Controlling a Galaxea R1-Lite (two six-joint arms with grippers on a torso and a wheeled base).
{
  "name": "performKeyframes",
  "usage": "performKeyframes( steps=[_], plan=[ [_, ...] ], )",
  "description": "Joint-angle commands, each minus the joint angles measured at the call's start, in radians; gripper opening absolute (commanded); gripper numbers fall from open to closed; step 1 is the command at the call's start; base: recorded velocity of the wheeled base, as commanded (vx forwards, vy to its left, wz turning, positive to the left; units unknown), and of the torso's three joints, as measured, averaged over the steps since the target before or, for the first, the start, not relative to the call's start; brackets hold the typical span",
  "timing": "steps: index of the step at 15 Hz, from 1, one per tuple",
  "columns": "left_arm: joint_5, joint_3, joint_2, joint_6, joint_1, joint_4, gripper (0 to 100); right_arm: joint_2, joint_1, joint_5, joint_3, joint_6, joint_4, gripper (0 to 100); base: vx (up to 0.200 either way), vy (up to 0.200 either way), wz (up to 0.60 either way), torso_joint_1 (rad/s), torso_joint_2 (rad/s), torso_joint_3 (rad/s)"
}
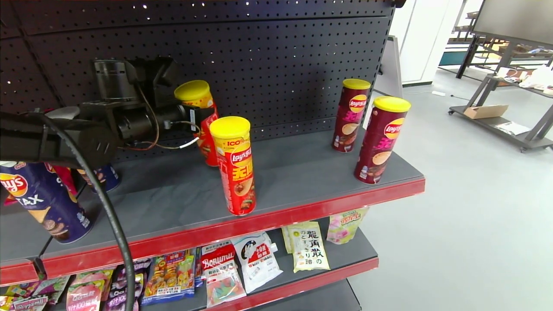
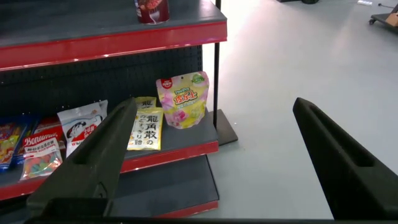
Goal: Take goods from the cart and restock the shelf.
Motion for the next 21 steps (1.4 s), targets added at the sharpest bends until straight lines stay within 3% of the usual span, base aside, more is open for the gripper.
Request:
performKeyframes(
  steps=[1,2,3,11,13,21],
  plan=[
    [0.008,-0.059,0.059,-0.02,-0.013,0.011,0,0.0,-0.001,0.001,0.0,0.0,0.0,100,0.0,0.0,0.0,0.0,0.0,0.0],
    [0.04,-0.107,0.096,-0.04,-0.021,0.02,0,0.0,-0.001,0.001,0.0,0.0,0.0,100,0.0,0.0,0.0,0.0,0.0,0.0],
    [0.054,-0.127,0.116,-0.04,-0.021,0.02,0,0.0,-0.001,0.001,0.0,0.0,0.0,100,0.0,0.0,0.0,0.0,0.0,0.0],
    [0.078,-0.196,0.183,-0.06,-0.044,0.031,0,0.0,0.0,0.001,0.0,0.0,0.0,100,0.0,0.0,0.0,0.0,0.0,0.0],
    [0.091,-0.251,0.197,-0.063,-0.052,0.085,0,0.0,0.0,0.001,0.0,0.0,0.0,100,0.0,0.0,0.0,0.0,0.0,0.0],
    [0.112,-0.256,0.203,-0.055,-0.065,0.112,0,0.0,0.0,0.001,0.0,0.0,0.0,100,0.0,0.0,0.0,0.0,0.0,0.0]
  ],
)
